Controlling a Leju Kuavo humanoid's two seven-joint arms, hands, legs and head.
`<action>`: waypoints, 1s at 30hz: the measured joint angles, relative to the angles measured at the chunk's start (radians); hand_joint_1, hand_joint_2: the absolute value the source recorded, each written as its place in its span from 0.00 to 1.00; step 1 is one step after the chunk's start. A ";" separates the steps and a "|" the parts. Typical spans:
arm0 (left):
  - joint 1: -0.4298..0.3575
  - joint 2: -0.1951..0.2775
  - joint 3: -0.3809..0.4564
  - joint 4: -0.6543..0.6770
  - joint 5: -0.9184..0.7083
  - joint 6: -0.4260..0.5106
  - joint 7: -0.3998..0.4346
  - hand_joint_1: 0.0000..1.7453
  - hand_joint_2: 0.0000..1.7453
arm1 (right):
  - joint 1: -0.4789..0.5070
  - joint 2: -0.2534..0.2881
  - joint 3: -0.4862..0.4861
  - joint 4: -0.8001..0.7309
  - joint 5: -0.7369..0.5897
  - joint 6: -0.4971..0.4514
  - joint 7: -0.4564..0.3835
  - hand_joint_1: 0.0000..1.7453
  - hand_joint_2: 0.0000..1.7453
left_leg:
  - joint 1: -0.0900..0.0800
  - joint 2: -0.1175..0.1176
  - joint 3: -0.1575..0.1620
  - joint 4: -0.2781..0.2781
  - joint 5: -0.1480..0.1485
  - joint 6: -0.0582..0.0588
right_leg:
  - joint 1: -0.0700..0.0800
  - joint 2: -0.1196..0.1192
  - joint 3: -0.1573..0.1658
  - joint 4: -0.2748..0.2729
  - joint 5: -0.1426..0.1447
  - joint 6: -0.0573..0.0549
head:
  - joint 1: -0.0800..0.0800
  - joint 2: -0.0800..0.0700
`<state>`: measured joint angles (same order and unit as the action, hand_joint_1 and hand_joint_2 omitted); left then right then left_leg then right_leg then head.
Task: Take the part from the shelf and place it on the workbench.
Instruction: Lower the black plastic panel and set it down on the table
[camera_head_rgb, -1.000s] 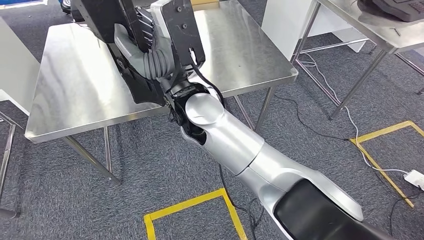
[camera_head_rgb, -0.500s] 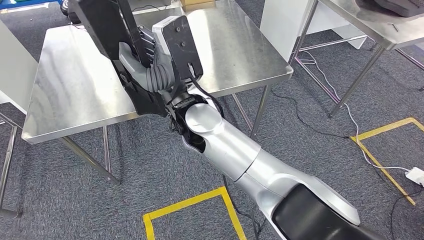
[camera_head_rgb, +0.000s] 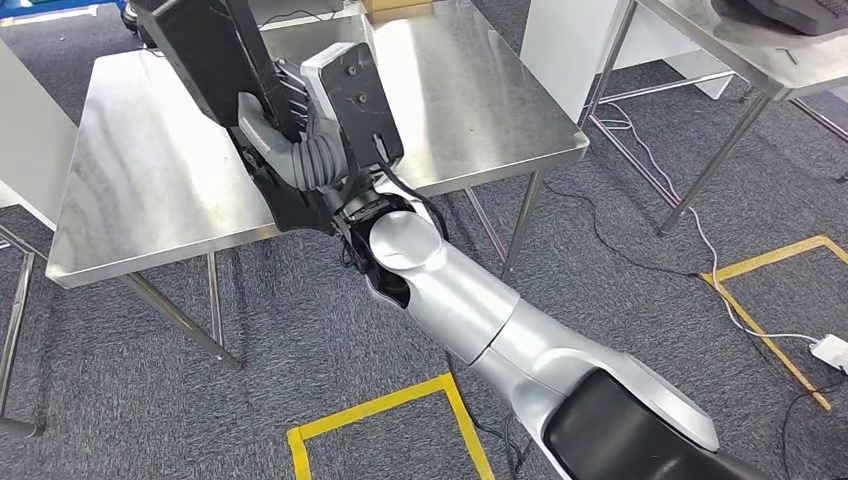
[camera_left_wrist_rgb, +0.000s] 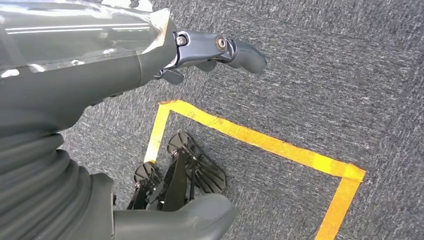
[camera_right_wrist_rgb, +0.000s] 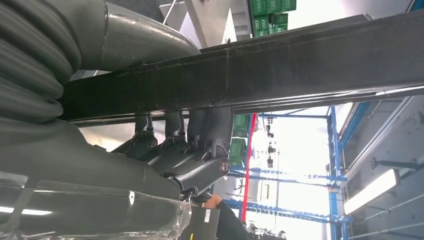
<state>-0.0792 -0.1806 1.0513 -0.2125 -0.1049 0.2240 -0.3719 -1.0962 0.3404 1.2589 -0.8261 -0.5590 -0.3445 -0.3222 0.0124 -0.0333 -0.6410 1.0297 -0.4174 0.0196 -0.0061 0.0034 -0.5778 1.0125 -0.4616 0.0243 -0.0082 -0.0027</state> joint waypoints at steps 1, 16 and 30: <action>0.000 0.000 0.000 0.000 -0.001 0.000 0.000 0.00 1.00 | 0.001 0.000 0.000 0.000 0.003 0.000 -0.001 1.00 1.00 | -0.001 0.000 0.000 -0.004 -0.001 0.004 | 0.001 0.000 0.002 0.002 0.003 0.003 | 0.000 0.000; 0.009 -0.006 0.000 0.000 -0.009 0.000 0.011 0.00 1.00 | 0.030 -0.001 -0.003 0.007 0.032 0.002 -0.010 1.00 1.00 | 0.024 -0.006 0.094 -0.028 -0.066 -0.029 | -0.015 -0.001 -0.042 0.001 0.024 0.027 | 0.006 0.000; 0.026 -0.006 -0.001 0.000 -0.009 -0.003 0.019 0.00 1.00 | 0.044 -0.001 -0.014 0.010 0.062 0.011 -0.005 1.00 1.00 | 0.009 0.029 -0.133 0.021 0.071 -0.008 | 0.009 0.003 0.173 -0.022 -0.144 -0.035 | 0.002 0.000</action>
<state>-0.0529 -0.1865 1.0507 -0.2126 -0.1137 0.2213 -0.3526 -1.0522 0.3392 1.2448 -0.8156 -0.4974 -0.3338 -0.3268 0.0218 -0.0043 -0.7745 1.0506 -0.3460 0.0121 0.0030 0.0064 -0.4046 0.9906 -0.6057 -0.0105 -0.0061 -0.0027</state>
